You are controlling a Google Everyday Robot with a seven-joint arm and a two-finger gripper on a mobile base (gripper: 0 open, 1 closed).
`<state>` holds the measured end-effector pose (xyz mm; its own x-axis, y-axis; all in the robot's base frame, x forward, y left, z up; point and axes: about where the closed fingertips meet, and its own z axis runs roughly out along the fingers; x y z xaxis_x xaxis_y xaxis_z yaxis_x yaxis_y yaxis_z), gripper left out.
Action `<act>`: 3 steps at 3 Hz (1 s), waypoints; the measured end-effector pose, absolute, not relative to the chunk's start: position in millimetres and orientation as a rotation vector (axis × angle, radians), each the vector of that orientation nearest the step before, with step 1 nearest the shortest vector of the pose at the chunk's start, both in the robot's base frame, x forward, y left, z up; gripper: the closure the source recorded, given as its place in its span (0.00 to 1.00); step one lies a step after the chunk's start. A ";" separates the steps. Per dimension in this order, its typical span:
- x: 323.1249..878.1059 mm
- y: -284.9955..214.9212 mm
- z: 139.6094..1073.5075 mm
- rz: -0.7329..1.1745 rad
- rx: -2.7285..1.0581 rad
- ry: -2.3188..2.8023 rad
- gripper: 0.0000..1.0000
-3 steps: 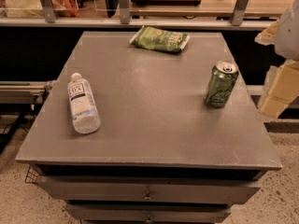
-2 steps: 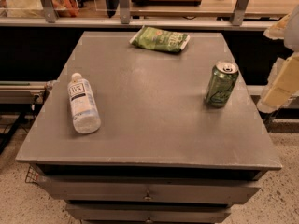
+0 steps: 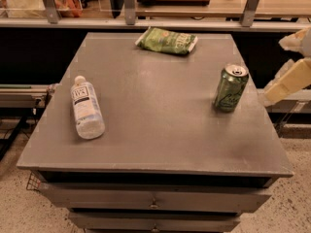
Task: Move green can near green jalapeno chip bag
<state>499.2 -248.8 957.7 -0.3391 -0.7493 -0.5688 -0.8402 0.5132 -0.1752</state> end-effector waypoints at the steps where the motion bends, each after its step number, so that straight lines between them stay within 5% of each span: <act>1: 512.7 -231.4 923.8 0.350 -1.221 2.127 0.00; 3: 549.6 -205.3 886.7 0.514 -1.105 2.023 0.00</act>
Offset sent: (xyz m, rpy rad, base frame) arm 0.0536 0.0431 -0.0895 0.3635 0.0050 -0.0137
